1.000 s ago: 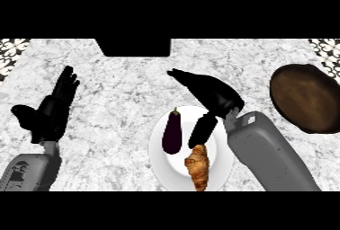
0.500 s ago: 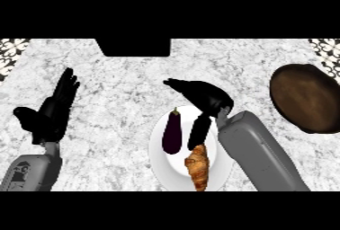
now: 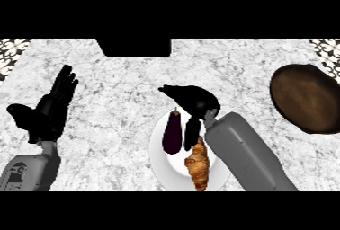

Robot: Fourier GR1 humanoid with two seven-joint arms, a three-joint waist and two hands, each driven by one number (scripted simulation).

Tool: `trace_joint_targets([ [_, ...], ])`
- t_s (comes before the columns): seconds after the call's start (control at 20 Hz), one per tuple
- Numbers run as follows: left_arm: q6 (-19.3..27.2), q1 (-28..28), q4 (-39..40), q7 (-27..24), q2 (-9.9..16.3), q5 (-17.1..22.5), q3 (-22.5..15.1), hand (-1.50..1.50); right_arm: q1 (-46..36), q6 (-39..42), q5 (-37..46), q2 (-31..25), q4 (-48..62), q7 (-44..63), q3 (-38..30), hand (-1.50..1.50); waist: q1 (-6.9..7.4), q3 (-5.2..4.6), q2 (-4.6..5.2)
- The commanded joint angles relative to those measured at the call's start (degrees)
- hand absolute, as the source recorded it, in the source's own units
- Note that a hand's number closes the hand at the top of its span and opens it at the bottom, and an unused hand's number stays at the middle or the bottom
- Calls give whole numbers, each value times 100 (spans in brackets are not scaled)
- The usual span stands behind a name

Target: Pick the eggplant from the plate and place it in the pan

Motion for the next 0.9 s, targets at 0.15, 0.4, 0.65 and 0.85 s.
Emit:
trace_joint_targets([
  [0.15, -129, -234, 432, -238, -88, -43, 141, 0, -168, 132, 657, 115, 432, 17, 91, -150, -22, -1, 4],
  [0.4, -200, -65, 179, -139, 0, -24, 264, 0, 173, 18, 500, 285, 155, 685, 733, -150, 6, -1, -5],
  [0.65, 37, -312, 410, -160, -263, -364, 108, 0, -448, -103, 474, 289, 1203, 98, 416, -150, 15, 0, 10],
  [0.85, -112, -282, 378, -75, -261, -305, 137, 0, -496, -312, 429, 291, 1494, 167, 693, -150, 30, 0, 11],
])
